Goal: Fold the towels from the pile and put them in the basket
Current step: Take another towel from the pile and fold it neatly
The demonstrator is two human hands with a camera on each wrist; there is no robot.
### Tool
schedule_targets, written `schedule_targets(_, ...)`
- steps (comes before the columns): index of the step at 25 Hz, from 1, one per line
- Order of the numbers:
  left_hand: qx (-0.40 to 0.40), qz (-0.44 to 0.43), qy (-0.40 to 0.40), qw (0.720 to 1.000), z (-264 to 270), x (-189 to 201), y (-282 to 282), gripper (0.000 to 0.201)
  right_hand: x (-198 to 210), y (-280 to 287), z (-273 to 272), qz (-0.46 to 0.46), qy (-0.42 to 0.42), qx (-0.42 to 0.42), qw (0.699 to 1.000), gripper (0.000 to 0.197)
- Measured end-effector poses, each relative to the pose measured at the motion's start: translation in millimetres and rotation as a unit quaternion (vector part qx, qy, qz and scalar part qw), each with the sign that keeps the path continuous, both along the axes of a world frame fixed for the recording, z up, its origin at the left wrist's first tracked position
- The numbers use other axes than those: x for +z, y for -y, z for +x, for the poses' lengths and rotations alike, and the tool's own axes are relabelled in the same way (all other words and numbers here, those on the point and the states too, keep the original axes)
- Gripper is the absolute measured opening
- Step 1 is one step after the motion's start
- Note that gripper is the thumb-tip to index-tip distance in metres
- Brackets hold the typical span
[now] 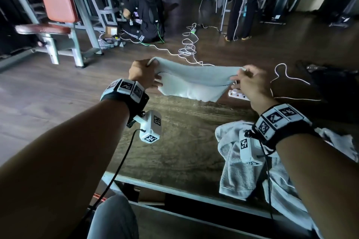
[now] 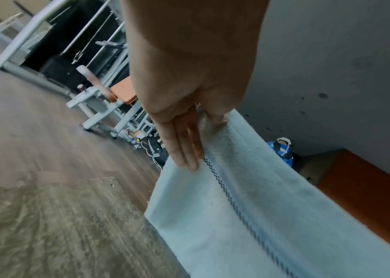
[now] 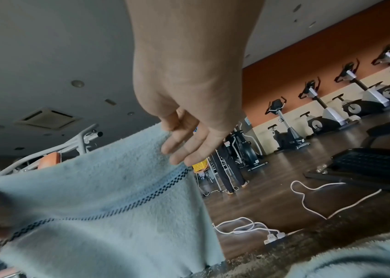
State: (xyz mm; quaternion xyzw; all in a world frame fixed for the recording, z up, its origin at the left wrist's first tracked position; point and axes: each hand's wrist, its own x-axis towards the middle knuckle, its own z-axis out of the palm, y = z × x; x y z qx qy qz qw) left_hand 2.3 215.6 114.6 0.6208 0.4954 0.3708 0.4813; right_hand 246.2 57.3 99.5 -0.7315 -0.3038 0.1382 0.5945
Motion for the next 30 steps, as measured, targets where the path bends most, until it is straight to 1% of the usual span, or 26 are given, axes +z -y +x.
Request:
schedule_targets(2,0.004,0.044,0.008,0.999,-3,-3,-5,0.013,0,4,-6,-0.015,-0.014,0.023,1.000,0.008)
schedule_targets(3,0.011,0.079,0.010,0.997,-6,-2,-8,0.016,1,7,-7,-0.014,-0.010,0.029,0.999,0.007)
schedule_targets(6,0.023,0.209,0.004,0.978,-19,1,-4,0.026,3,17,-7,0.031,0.040,0.024,0.998,0.008)
schedule_targets(7,0.013,0.244,-0.007,0.970,-22,1,1,0.027,4,22,-9,0.048,0.057,0.022,0.997,0.009)
schedule_targets(8,-0.002,0.259,-0.023,0.965,-27,1,8,0.028,2,27,-11,0.053,0.066,0.021,0.996,0.010)
schedule_targets(9,-0.019,0.256,-0.052,0.965,-32,-3,12,0.027,-2,32,-13,0.034,0.074,0.020,0.996,0.009)
schedule_targets(10,-0.039,0.243,-0.100,0.964,-39,-9,17,0.025,-8,40,-17,-0.003,0.087,0.024,0.996,0.009)
schedule_targets(12,-0.092,0.211,-0.202,0.952,-59,-32,29,0.026,-31,60,-30,-0.090,0.112,0.049,0.988,0.010)
schedule_targets(13,-0.120,0.195,-0.231,0.946,-69,-47,35,0.027,-45,72,-36,-0.113,0.111,0.068,0.985,0.010)
schedule_targets(15,-0.163,0.182,-0.290,0.925,-92,-73,51,0.031,-73,97,-51,-0.133,0.107,0.098,0.980,0.011)
schedule_targets(16,-0.187,0.172,-0.329,0.910,-103,-82,60,0.036,-84,109,-57,-0.139,0.111,0.108,0.978,0.011)
schedule_targets(17,-0.217,0.150,-0.364,0.893,-115,-88,70,0.035,-94,122,-64,-0.138,0.118,0.114,0.977,0.010)
schedule_targets(19,-0.269,0.098,-0.422,0.860,-133,-90,87,0.036,-107,144,-73,-0.112,0.133,0.120,0.977,0.010)
schedule_targets(20,-0.276,0.081,-0.438,0.852,-140,-91,95,0.041,-110,154,-78,-0.100,0.144,0.122,0.977,0.010)
schedule_targets(22,-0.270,0.076,-0.431,0.858,-150,-91,106,0.052,-115,171,-87,-0.086,0.169,0.124,0.974,0.010)
schedule_targets(23,-0.263,0.086,-0.418,0.865,-152,-90,111,0.054,-115,177,-90,-0.079,0.182,0.123,0.972,0.010)
schedule_targets(24,-0.253,0.099,-0.408,0.871,-154,-89,115,0.050,-115,180,-92,-0.073,0.193,0.121,0.971,0.011)
schedule_targets(25,-0.238,0.108,-0.387,0.884,-155,-87,121,0.043,-112,184,-95,-0.066,0.200,0.119,0.970,0.011)
schedule_targets(26,-0.220,0.102,-0.353,0.903,-155,-84,125,0.038,-109,186,-95,-0.058,0.204,0.118,0.970,0.011)
schedule_targets(27,-0.204,0.094,-0.314,0.922,-157,-81,130,0.037,-105,190,-96,-0.052,0.207,0.118,0.970,0.011)
schedule_targets(28,-0.192,0.091,-0.288,0.934,-158,-77,136,0.039,-102,192,-97,-0.045,0.209,0.118,0.970,0.010)
schedule_targets(30,-0.178,0.110,-0.285,0.936,-161,-73,146,0.044,-96,197,-98,-0.036,0.206,0.120,0.970,0.010)
